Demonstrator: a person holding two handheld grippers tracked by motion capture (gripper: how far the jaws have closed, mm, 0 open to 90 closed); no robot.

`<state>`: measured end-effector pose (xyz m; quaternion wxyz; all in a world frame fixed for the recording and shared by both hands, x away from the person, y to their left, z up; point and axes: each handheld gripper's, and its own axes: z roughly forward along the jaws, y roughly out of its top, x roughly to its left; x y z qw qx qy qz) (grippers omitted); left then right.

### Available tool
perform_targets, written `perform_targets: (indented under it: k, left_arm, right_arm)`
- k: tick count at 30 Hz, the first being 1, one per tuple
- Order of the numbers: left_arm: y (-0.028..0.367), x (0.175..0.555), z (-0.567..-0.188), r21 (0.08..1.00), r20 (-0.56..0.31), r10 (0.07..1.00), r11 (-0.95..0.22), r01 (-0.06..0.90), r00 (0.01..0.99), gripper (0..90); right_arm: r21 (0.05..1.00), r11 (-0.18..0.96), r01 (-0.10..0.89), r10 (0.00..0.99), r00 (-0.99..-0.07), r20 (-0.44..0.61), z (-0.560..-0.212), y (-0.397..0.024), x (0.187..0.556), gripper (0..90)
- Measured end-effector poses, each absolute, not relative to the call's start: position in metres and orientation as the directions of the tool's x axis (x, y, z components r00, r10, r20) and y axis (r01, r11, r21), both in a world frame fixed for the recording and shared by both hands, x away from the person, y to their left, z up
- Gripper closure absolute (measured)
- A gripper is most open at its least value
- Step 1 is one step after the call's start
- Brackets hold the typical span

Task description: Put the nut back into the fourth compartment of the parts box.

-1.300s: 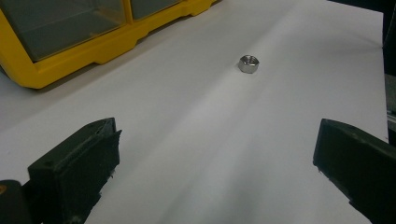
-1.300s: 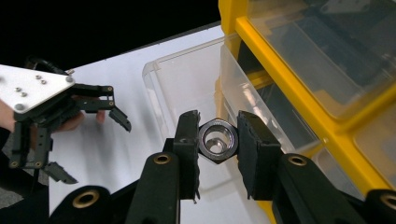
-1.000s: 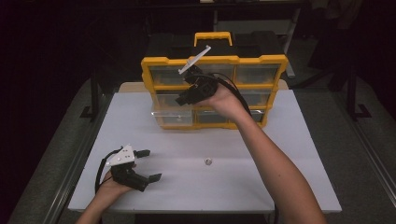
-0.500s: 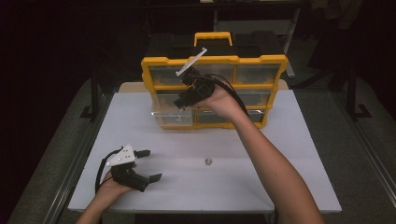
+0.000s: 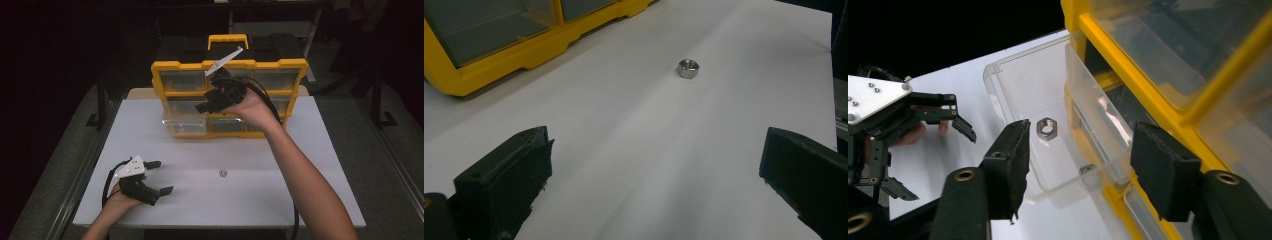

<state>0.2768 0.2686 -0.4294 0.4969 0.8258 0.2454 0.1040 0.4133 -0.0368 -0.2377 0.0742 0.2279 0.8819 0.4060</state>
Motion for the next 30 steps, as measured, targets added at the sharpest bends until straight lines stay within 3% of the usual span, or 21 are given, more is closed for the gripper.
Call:
perform_targets:
  k: [14, 30]
  left_arm:
    - [0.269, 0.277, -0.43, 0.874, -0.082, 0.512, -0.375, 0.308, 0.855, 0.5]
    - [0.27, 0.277, -0.431, 0.871, -0.086, 0.516, -0.376, 0.315, 0.852, 0.5]
  right_arm:
    - [0.755, 0.558, 0.346, 0.476, -0.878, 0.051, -0.259, -0.064, 0.396, 25.8]
    - [0.756, 0.545, 0.364, 0.476, -0.876, 0.079, -0.303, -0.079, 0.378, 24.8]
